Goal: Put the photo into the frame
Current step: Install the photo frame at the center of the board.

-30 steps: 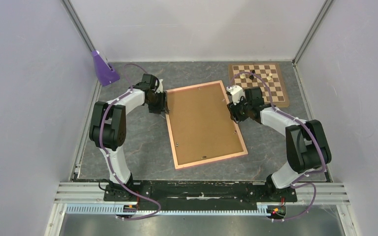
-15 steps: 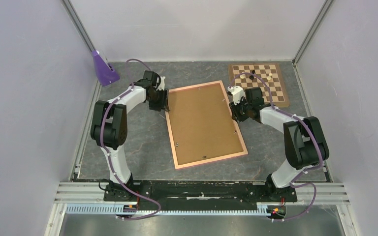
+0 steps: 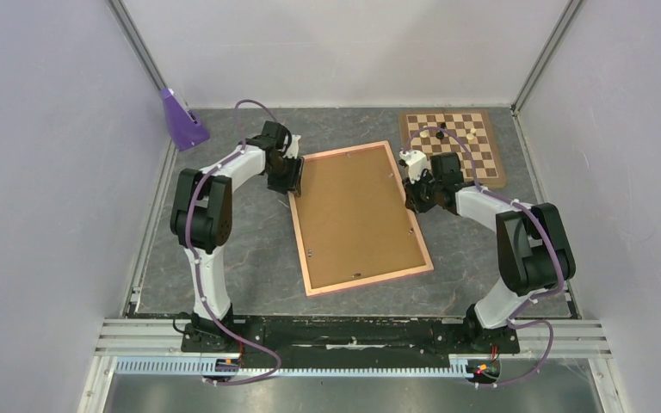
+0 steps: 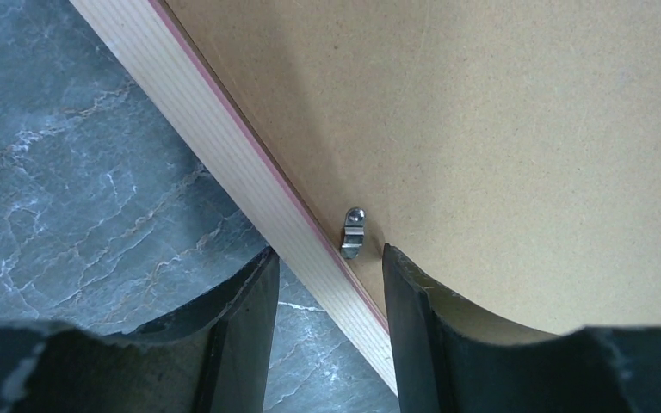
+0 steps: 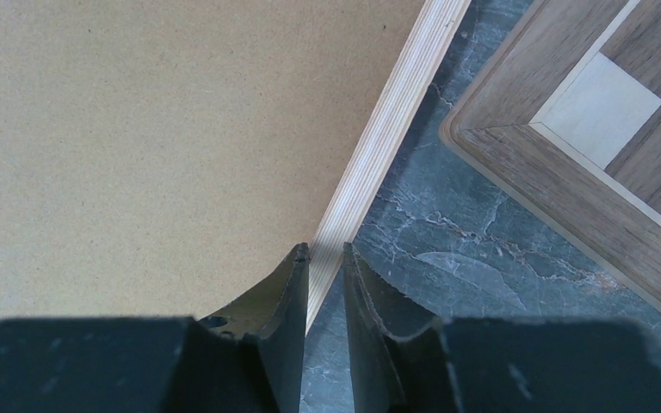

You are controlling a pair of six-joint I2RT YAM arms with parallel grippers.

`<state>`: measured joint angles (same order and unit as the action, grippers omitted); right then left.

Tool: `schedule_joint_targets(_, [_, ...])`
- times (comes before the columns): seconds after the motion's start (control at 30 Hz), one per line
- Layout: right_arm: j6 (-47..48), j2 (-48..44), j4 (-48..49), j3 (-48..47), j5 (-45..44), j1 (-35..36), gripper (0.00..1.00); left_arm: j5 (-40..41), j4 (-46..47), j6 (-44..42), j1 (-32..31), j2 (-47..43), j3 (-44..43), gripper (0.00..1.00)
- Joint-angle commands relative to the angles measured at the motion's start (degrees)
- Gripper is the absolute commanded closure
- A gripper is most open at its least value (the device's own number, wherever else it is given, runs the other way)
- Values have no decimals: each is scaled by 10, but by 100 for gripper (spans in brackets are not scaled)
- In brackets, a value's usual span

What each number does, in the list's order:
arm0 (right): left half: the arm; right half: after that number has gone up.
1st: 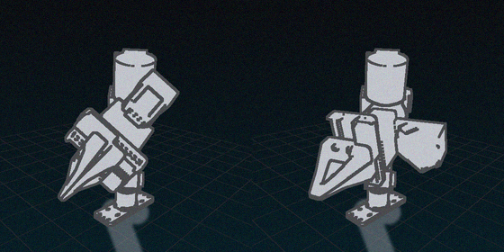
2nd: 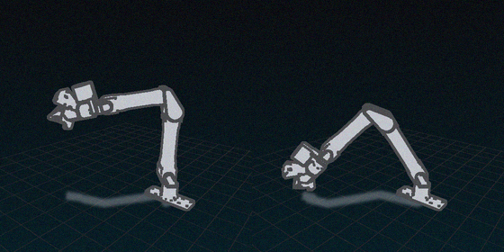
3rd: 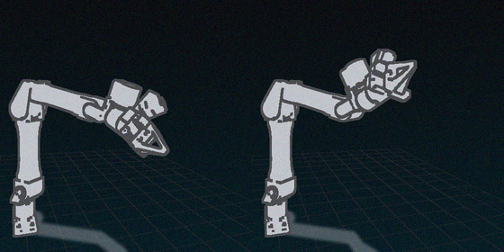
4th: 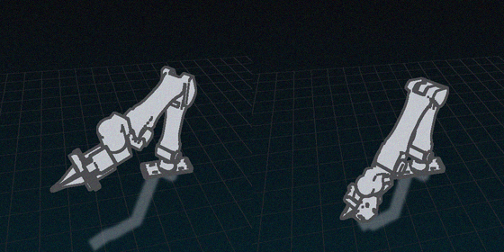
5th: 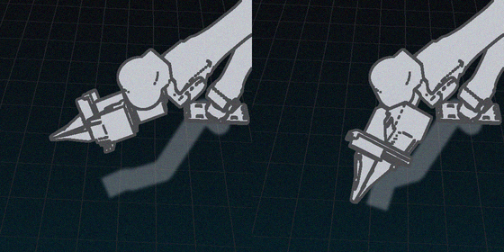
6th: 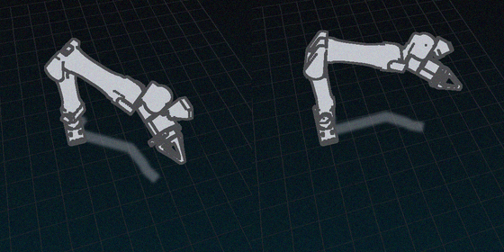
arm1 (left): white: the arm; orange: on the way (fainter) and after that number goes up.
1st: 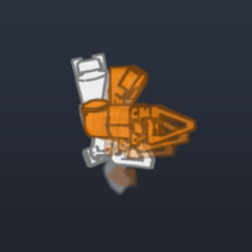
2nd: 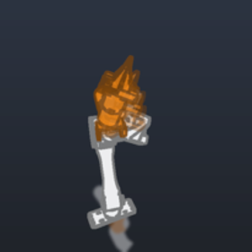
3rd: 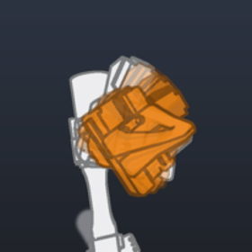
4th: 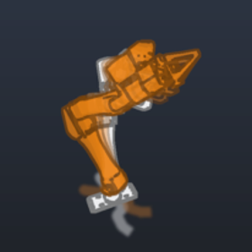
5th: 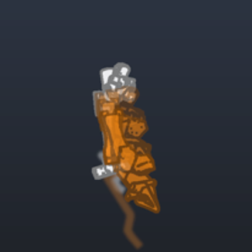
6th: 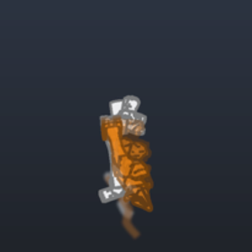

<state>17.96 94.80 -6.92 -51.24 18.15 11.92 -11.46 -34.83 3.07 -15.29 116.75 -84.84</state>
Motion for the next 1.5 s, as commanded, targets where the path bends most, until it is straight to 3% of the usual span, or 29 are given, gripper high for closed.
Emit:
schedule_joint_targets(0.0, [3, 9, 14, -3, 0, -8, 77, 18, -8, -25, -4, 13, -31, 47])
schedule_joint_targets(0.47, [8, 10, 15, -5, 9, -15, 77, 39, -26, -44, -10, 29, -49, 62])
schedule_joint_targets(0.8, [12, 12, 15, -4, 11, -16, 78, 33, -26, -50, -13, 30, -53, 86])
schedule_joint_targets(0.9, [14, 13, 15, -3, 12, -16, 78, 32, -23, -51, -13, 31, -53, 97])
schedule_joint_targets(1.17, [28, 14, 15, -1, 8, -19, 80, 54, -1, -70, -19, 24, -52, 96])
schedule_joint_targets(1.33, [34, 17, 13, -2, 11, -18, 81, 65, 6, -74, -23, 21, -51, 63])
schedule_joint_targets(1.47, [35, 23, 12, -3, 16, -18, 81, 59, 2, -62, -23, 28, -60, 53])
